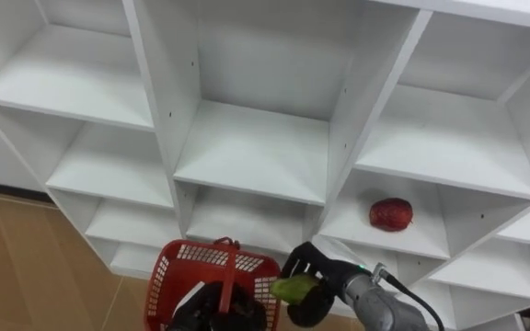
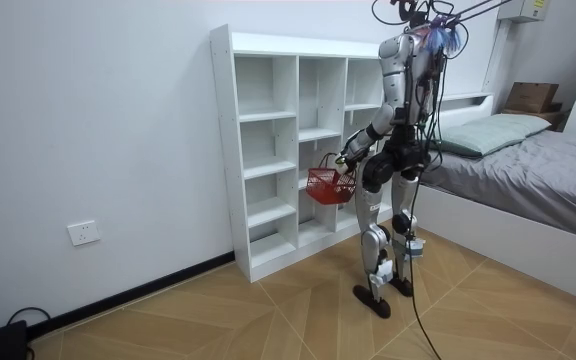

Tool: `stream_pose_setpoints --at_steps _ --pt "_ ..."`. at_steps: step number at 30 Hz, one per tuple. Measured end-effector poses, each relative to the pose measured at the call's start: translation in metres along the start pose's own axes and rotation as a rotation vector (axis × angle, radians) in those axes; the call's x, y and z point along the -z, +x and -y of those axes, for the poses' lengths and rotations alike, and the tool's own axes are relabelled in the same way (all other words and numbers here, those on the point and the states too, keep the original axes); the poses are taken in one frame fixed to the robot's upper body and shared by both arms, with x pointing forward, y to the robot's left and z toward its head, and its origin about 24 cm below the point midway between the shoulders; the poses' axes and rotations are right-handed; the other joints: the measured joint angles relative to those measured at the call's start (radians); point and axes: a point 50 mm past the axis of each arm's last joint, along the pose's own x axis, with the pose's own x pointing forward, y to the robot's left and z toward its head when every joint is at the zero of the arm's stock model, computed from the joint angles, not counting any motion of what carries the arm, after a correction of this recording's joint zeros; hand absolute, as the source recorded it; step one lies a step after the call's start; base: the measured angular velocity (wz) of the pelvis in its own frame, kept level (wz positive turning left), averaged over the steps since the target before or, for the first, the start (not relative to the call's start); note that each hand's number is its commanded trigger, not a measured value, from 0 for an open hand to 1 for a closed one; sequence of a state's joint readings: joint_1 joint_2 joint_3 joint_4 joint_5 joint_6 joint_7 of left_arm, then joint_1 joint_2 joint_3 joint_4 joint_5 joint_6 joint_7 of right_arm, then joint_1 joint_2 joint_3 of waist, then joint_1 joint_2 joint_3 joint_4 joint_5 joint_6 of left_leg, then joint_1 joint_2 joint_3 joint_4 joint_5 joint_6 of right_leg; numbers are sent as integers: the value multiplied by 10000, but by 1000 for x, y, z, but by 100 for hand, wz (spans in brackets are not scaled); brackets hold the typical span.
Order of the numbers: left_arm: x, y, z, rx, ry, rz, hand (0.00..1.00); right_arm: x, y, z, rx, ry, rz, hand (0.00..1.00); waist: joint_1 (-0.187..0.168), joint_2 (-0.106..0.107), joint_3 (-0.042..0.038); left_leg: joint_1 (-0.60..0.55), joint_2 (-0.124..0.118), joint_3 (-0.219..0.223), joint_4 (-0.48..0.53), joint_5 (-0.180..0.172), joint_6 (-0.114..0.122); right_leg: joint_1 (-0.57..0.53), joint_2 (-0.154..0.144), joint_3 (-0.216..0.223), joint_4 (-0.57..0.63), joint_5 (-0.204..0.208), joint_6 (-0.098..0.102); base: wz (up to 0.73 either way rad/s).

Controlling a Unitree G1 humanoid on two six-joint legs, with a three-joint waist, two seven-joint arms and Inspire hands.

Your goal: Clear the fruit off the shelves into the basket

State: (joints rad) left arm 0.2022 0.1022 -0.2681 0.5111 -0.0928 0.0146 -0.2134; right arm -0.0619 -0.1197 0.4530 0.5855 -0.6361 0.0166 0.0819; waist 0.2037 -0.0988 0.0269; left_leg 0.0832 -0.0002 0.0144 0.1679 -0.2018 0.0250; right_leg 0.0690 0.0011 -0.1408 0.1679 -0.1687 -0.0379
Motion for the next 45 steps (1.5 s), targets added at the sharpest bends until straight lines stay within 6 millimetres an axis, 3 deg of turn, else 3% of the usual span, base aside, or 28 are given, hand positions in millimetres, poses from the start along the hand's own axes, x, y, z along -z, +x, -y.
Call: stream_pose_setpoints --at_steps 11,31,36,45 --pt "4 -1 4 293 11 -137 100 -3 3 -4 -214 -89 -2 100 34 -20 11 -17 -3 -44 6 0 0 9 -1 -26 -1 0 1 0" --pt "14 -5 10 639 106 -625 100 -3 11 -5 -484 283 -393 100 2 -55 -22 -29 -139 -446 160 0 5 279 -146 -528 10 -104 77 8" --pt "14 -4 11 661 76 -604 100 -3 12 -8 -559 453 -439 100 219 -37 -18 -34 -133 -476 194 0 5 303 -138 -549 14 -104 73 2" --pt "14 -4 12 676 64 -602 100 -6 15 -16 -882 904 -514 100 266 17 7 -45 -139 -498 203 -2 7 337 -144 -621 7 -104 74 1"
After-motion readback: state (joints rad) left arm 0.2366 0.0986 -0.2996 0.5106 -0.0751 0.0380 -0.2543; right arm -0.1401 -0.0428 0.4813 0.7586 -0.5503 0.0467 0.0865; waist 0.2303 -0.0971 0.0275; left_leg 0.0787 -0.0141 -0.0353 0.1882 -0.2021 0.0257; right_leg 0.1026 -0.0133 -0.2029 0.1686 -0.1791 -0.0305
